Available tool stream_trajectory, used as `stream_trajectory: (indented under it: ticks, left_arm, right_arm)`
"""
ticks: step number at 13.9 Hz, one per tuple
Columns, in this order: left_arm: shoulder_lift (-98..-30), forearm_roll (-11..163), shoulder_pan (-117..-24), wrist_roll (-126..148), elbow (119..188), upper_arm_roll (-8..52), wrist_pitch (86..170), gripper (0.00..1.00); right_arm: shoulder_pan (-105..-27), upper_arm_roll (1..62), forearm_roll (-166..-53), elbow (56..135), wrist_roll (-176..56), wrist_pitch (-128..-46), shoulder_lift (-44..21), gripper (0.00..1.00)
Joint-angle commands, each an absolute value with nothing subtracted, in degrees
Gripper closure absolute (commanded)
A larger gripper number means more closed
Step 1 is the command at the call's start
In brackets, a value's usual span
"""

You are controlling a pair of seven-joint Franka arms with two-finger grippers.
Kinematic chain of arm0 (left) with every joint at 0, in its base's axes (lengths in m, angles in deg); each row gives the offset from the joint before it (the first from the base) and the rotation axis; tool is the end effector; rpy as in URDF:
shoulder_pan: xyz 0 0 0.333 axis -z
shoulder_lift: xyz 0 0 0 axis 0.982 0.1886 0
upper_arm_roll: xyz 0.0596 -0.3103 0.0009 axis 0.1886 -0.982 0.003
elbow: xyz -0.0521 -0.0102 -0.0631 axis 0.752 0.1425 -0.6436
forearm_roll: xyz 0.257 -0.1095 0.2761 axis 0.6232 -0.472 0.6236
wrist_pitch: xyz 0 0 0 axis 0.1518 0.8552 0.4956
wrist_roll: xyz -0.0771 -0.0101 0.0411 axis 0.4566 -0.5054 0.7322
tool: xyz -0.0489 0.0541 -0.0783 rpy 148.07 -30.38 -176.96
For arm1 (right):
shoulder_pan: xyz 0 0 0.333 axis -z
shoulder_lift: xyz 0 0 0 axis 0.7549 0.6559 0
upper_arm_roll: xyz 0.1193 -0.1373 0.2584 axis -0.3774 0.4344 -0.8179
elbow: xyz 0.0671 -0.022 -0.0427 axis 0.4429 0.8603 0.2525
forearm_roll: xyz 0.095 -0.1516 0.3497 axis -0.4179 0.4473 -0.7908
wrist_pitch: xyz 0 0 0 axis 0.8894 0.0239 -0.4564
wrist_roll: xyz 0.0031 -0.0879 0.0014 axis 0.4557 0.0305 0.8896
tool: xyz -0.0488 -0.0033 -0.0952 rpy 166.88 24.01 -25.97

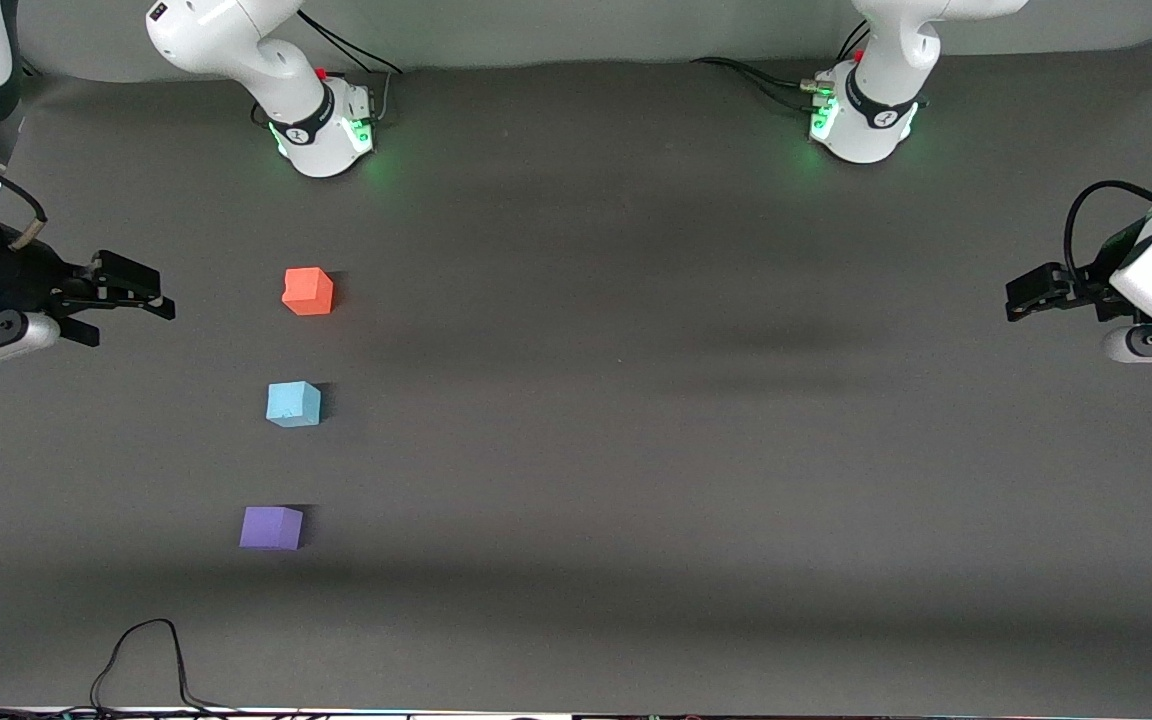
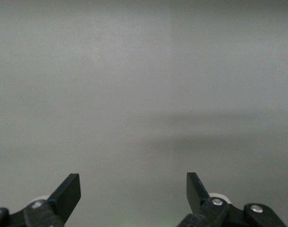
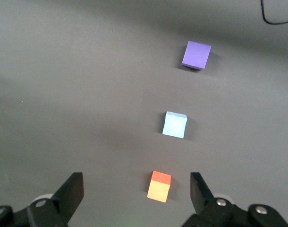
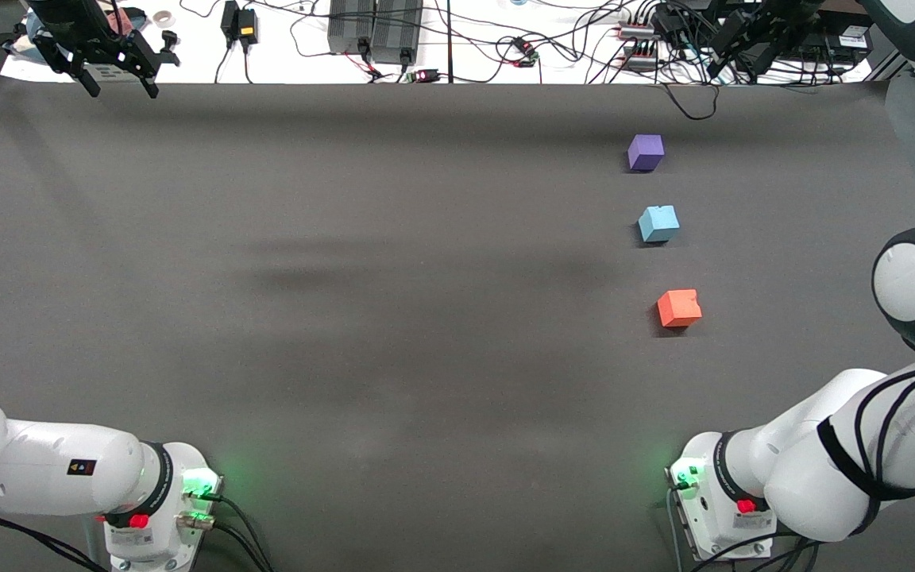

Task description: Place blue block between orange and purple blocks

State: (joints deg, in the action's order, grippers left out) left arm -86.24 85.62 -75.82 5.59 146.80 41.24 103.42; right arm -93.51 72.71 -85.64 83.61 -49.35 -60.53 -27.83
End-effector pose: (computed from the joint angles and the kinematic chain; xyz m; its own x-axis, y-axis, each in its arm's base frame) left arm 0.5722 -0.0210 0.5716 0.9971 -0.0204 -0.0730 -0.0211 -0.9997 -0.0090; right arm 0.5803 0.0298 0.6012 0.9719 0.2351 -0.0080 0.2316 -0.9624 -0.1422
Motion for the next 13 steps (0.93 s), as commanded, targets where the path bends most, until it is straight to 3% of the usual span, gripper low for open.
stream_trajectory:
  ticks: [1, 4, 7, 10, 13]
  left_arm:
    - [-86.8, 85.4, -75.3, 6.5, 147.1, 41.6, 103.8, 0.0]
    - [-86.8, 85.4, -75.3, 6.5, 147.2, 41.6, 103.7, 0.0]
    - [-86.8, 85.4, -75.3, 6.5, 147.2, 41.6, 103.7, 0.0]
    - [-86.8, 85.4, -75.3, 6.5, 147.2, 41.6, 103.8, 0.0]
    - [-86.8, 85.4, -75.3, 6.5, 147.2, 41.6, 103.8, 0.0]
  right_arm:
    - [-95.3, 72.9, -84.0, 83.9, -50.6, -60.2, -27.4, 0.0]
    - [-95.9, 72.6, -83.7, 83.9, -50.8, -61.4, -26.8, 0.0]
    - [-92.5, 68.2, -82.8, 84.1, -50.8, -62.8, -26.7, 0.0]
    - [-80.7, 52.9, -78.1, 85.6, -54.5, -63.3, -28.0, 0.0]
    - [-70.2, 41.7, -76.6, 91.4, -57.1, -65.5, -32.3, 0.0]
